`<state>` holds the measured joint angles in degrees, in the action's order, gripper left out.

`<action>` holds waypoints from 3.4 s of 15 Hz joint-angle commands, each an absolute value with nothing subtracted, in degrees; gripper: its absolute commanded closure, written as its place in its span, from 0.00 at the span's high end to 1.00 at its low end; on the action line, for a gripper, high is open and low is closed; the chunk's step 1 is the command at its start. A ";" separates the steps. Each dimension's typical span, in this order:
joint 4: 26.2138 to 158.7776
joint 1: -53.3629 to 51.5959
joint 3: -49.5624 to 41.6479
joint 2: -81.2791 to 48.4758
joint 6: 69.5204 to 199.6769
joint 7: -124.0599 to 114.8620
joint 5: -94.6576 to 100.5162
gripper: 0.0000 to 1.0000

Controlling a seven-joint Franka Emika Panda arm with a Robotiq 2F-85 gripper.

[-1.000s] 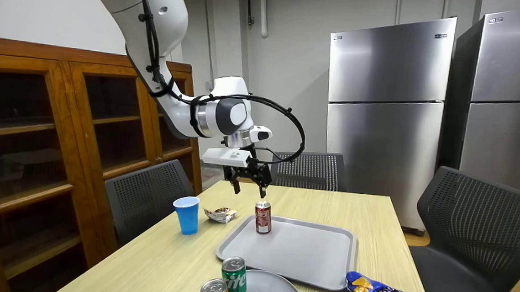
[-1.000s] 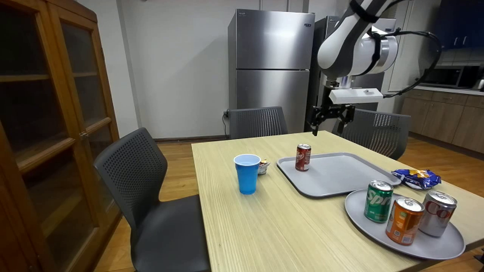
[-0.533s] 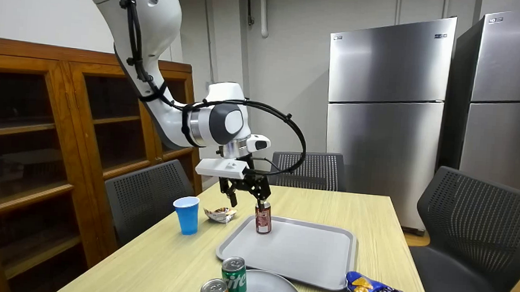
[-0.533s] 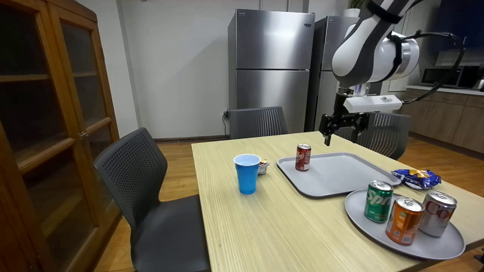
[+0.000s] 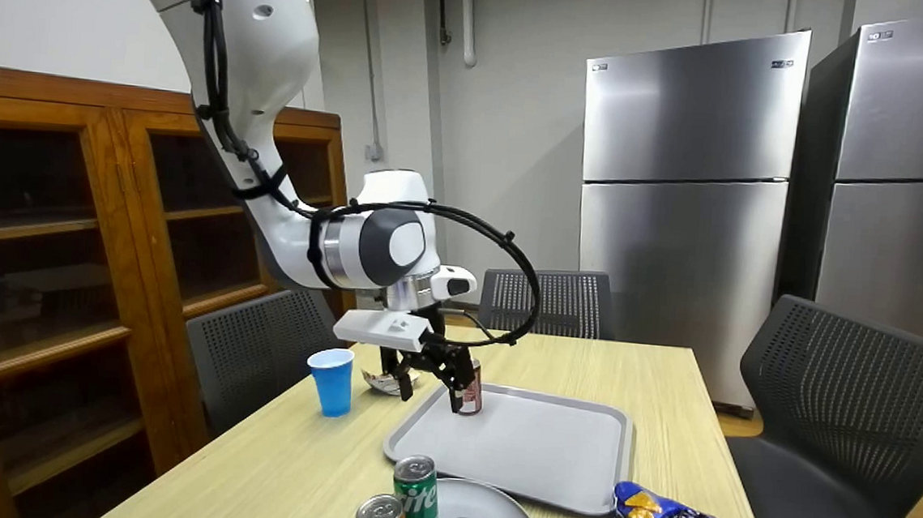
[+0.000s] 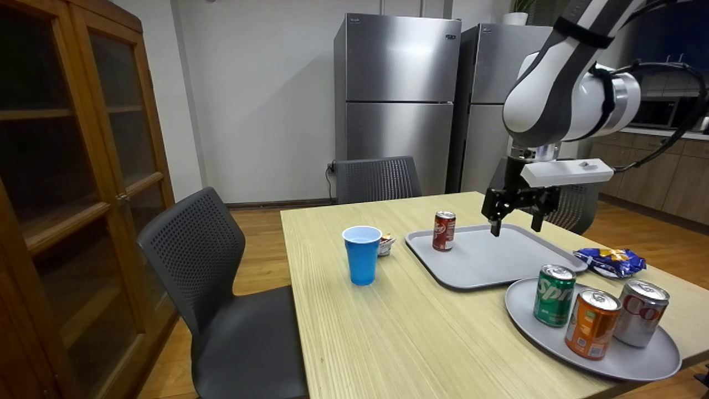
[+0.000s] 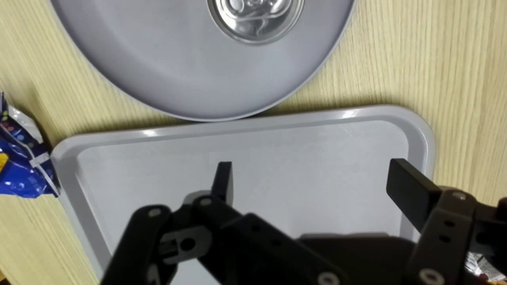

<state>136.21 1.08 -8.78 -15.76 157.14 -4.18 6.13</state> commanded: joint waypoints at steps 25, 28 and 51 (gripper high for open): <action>146.86 1.55 -11.06 -14.30 157.78 -8.07 6.21 1.00; 146.67 1.63 -10.99 -14.44 157.74 -7.89 6.10 1.00; 145.06 1.09 -12.04 -13.63 156.48 -7.96 8.07 0.38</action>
